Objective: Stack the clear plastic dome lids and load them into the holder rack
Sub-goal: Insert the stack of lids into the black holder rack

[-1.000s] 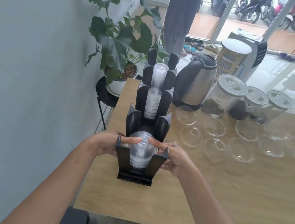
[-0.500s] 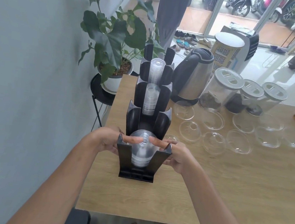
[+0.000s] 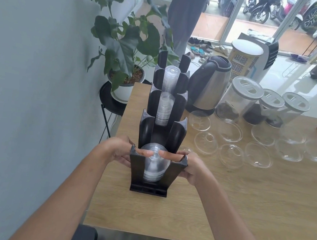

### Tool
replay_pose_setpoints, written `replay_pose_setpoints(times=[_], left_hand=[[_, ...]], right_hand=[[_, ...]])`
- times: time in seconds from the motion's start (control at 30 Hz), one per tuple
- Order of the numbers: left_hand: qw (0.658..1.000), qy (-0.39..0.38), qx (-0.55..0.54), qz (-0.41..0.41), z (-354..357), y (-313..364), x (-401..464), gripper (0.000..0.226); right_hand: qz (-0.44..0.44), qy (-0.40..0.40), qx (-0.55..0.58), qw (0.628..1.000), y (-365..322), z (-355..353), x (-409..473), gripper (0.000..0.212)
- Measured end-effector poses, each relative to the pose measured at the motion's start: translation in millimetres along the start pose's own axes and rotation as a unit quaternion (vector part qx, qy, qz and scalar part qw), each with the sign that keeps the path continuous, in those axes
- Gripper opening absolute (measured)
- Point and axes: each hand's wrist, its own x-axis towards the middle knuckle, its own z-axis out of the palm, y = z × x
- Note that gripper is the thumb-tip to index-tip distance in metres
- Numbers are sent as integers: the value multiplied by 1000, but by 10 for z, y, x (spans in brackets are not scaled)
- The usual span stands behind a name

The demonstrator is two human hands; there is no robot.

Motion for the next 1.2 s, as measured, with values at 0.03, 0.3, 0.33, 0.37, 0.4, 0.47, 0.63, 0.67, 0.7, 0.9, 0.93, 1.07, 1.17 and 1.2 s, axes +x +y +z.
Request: replay_pose_setpoints(times=[0.03, 0.3, 0.33, 0.37, 0.4, 0.47, 0.63, 0.67, 0.7, 0.9, 0.93, 1.07, 1.17, 1.2], left_hand=[[1000, 9, 3, -1, 10, 10, 5, 82], [999, 38, 17, -26, 76, -48, 83, 69], [999, 38, 9, -22, 84, -67, 79, 77], [999, 36, 2, -19, 89, -79, 70, 85], [999, 33, -1, -18, 91, -86, 63, 94], [1000, 26, 5, -16, 86, -87, 51, 111], [1000, 3, 8, -6, 105, -55, 2, 110], [1000, 0, 1, -9, 117, -52, -8, 98], [1000, 1, -4, -11, 125, -56, -14, 88], [1000, 10, -17, -7, 99, -99, -47, 112], [1000, 7, -23, -3, 101, -85, -76, 117], [998, 26, -51, 35, 109, -41, -186, 101], [991, 63, -62, 99, 59, -66, -281, 93], [987, 84, -58, 125, 33, -79, -313, 93]], right_hand=[[-1, 0, 0, 1000, -2, -4, 2, 132], [15, -3, -7, 1000, 13, -18, 0, 84], [18, -8, -14, 1000, 36, -28, 21, 82], [19, -13, -20, 1000, 60, -39, 50, 83], [21, -18, -21, 999, 74, -50, 60, 82], [26, -18, -10, 999, 95, -76, 81, 74], [34, -18, 4, 999, 142, -90, 127, 59], [36, -17, 2, 999, 145, -91, 129, 57], [36, -17, 2, 999, 145, -91, 123, 57], [25, -24, 7, 999, 84, -79, 1, 76], [24, -27, 8, 999, 77, -77, -10, 79], [14, -36, 21, 999, 32, -102, -84, 90], [-19, -27, 2, 999, -19, -138, -160, 99], [-38, -21, -7, 999, -34, -159, -176, 97]])
